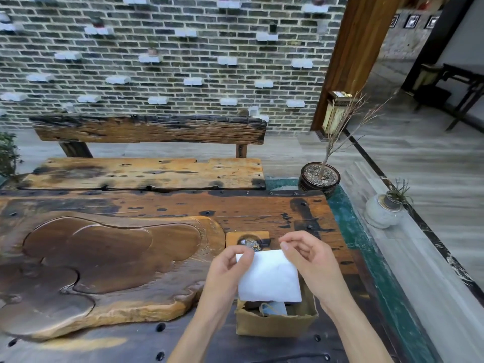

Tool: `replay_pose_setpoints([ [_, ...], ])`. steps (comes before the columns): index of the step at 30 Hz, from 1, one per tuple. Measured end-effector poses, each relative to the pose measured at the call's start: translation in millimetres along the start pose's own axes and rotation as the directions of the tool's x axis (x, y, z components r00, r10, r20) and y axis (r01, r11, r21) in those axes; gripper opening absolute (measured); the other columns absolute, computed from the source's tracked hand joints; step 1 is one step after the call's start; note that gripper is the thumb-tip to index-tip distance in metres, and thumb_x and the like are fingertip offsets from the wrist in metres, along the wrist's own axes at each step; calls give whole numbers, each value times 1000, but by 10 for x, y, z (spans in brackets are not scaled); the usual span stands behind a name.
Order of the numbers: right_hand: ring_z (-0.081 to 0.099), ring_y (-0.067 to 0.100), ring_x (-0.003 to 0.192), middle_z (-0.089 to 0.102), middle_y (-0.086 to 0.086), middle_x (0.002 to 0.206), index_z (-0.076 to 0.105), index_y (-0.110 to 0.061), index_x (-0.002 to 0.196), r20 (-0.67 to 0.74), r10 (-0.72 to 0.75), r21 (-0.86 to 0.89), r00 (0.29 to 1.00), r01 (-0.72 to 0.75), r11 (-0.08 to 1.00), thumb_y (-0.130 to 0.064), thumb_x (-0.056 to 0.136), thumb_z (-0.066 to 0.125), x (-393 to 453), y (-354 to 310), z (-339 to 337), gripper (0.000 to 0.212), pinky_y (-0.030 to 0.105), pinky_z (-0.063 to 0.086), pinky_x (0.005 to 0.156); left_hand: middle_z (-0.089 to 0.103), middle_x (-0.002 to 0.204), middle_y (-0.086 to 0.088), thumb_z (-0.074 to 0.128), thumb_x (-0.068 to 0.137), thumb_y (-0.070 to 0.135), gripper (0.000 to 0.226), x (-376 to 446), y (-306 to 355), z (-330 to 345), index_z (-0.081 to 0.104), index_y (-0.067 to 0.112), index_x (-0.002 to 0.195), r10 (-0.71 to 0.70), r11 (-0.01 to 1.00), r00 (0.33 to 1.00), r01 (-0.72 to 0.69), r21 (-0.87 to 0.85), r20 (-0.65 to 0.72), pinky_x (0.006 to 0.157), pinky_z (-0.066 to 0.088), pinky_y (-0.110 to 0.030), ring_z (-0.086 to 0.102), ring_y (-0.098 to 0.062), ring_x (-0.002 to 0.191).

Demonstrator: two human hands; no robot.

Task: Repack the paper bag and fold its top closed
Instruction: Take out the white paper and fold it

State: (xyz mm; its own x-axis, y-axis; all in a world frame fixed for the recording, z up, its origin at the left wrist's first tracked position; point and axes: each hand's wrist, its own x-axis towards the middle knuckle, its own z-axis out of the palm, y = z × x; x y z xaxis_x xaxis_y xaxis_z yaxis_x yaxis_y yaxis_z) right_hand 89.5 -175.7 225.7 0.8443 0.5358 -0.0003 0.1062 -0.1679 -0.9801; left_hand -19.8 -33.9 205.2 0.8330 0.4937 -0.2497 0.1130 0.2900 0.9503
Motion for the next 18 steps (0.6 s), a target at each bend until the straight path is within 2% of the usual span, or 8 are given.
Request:
replay_pose_setpoints([
  [2, 67, 7, 82, 74, -5, 87, 72, -25, 93, -33, -8, 19, 999, 9, 1000, -13, 91, 67, -23, 29, 12, 13, 16, 51, 71, 68, 76, -4, 65, 88, 28, 19, -26, -16, 34, 70, 10, 87, -6, 1000, 1000, 6, -8, -24, 59, 46, -36, 64, -22, 72],
  [4, 66, 6, 78, 75, -5, 86, 72, -25, 95, -52, 41, 107, 998, -35, 994, -20, 91, 67, -72, 42, 41, 8, 16, 50, 67, 66, 76, -6, 65, 91, 28, 19, -47, -26, 47, 69, 9, 87, 15, 1000, 1000, -16, -25, -23, 60, 45, -37, 62, -25, 73],
  [5, 66, 9, 78, 75, -4, 86, 72, -24, 97, -30, 96, 189, 995, -89, 978, -28, 89, 68, -101, 46, 66, 9, 22, 50, 67, 65, 76, -7, 66, 91, 30, 21, -58, -24, 52, 68, 10, 86, 28, 999, 999, -29, -21, -14, 61, 44, -39, 61, -25, 73],
  [7, 66, 16, 82, 75, 0, 91, 73, -22, 102, 57, 216, 318, 975, -223, 921, -44, 82, 69, -132, 74, 109, 30, 35, 51, 73, 64, 76, -7, 66, 91, 32, 20, -66, -19, 59, 68, 13, 84, 45, 999, 999, -45, -5, 0, 62, 45, -42, 60, -26, 73],
  [9, 67, 20, 82, 73, 3, 87, 75, -14, 98, 110, 270, 324, 957, -291, 900, -47, 80, 67, -152, 77, 150, 39, 40, 51, 74, 65, 75, -5, 65, 92, 27, 16, -61, -13, 68, 69, 16, 81, 45, 999, 999, -45, -9, -12, 64, 45, -42, 61, -26, 73],
  [12, 65, 21, 74, 70, 2, 75, 76, -12, 86, 41, 233, 240, 972, -236, 942, -44, 81, 67, -160, 78, 224, 34, 40, 47, 67, 65, 78, -8, 70, 88, 28, 17, -43, -2, 83, 68, 12, 81, 48, 997, 997, -52, -56, -63, 69, 47, -47, 61, -27, 76],
  [15, 64, 22, 75, 70, 6, 78, 76, -16, 83, -67, 171, 212, 983, -154, 965, -38, 87, 68, -165, 57, 300, 24, 40, 46, 65, 57, 76, -14, 70, 84, 36, 38, -36, 14, 118, 59, -1, 84, 66, 990, 988, -82, -118, -137, 67, 40, -47, 54, -27, 74],
  [18, 64, 27, 77, 70, 13, 83, 74, -17, 79, -145, 177, 237, 973, -139, 962, -35, 89, 68, -149, 43, 381, 22, 40, 46, 65, 59, 73, -12, 62, 94, 28, 29, -17, -13, 157, 61, 2, 82, 96, 982, 976, -125, -144, -194, 66, 37, -42, 55, -26, 72],
])
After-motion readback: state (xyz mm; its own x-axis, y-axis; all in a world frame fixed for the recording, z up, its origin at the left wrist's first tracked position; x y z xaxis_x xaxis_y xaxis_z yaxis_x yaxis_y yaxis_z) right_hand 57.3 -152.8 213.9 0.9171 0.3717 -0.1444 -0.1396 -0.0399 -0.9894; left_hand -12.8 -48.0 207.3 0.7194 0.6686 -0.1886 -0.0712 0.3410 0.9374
